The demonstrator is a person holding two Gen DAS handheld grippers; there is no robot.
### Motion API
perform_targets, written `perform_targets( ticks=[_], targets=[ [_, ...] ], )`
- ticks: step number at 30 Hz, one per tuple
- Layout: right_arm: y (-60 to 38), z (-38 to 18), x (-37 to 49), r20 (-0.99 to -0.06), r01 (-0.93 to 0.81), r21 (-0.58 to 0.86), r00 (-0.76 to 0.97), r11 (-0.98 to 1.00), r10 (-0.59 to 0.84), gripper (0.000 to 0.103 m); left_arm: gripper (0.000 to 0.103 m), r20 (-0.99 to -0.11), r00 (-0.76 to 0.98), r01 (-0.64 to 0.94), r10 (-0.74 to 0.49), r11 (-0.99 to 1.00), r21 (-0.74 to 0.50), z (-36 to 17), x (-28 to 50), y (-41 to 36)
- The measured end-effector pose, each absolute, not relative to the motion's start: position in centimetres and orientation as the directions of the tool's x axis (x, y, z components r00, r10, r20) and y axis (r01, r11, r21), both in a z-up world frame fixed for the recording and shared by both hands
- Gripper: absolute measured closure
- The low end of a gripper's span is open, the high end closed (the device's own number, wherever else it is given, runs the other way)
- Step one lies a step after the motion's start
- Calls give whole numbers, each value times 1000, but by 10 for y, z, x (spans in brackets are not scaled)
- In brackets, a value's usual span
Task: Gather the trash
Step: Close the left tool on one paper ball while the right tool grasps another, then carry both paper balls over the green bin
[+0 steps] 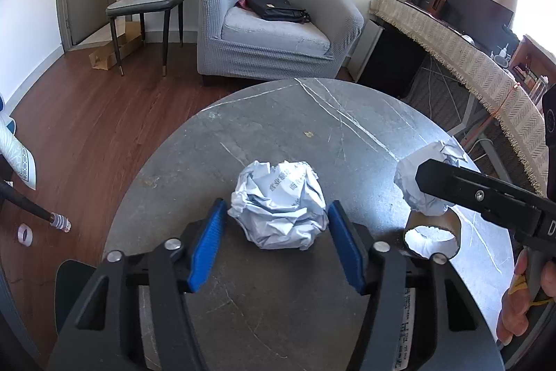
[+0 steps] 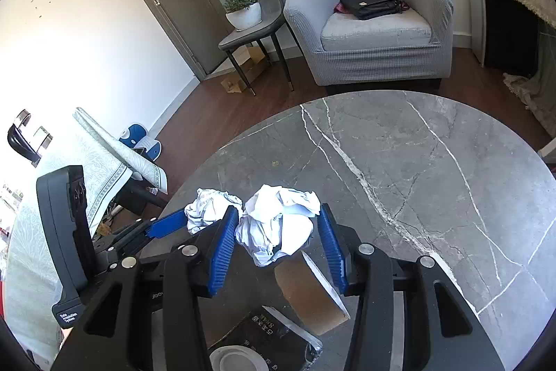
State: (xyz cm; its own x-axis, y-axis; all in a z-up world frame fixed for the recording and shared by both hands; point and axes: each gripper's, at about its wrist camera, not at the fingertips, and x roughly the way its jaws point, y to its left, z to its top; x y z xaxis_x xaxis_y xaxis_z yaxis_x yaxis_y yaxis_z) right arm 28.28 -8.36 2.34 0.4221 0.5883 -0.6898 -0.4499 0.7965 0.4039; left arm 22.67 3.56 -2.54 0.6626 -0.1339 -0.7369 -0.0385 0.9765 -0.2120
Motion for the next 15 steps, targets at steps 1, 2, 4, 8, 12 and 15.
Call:
perform_targets(
  ticks=[1,2,4,8,12,15],
  targets=[
    [-83,24,282,-690,-451,402,422,797,588,56,47,-737,662,-29,-137,978,-208,-26,226,36],
    [-82,24,281,-691,-453,401,421,796,588,56,48,-736,661,-19,-148,977,-213,-26,224,36],
    [-81,25,281,-691,-452,402,421,796,588,56,48,-732,661,-15,-165,972,-232,-25,222,38],
    [-76,26,277,-696,-453,395,421,799,582,56,48,-716,675,-23,-178,965,-262,-21,214,44],
    [-71,27,271,-701,-455,388,419,801,577,56,48,-708,682,-31,-182,960,-277,-17,207,49],
    [-67,30,266,-701,-460,381,422,802,575,56,48,-695,693,-25,-190,958,-287,-13,200,51]
  ],
)
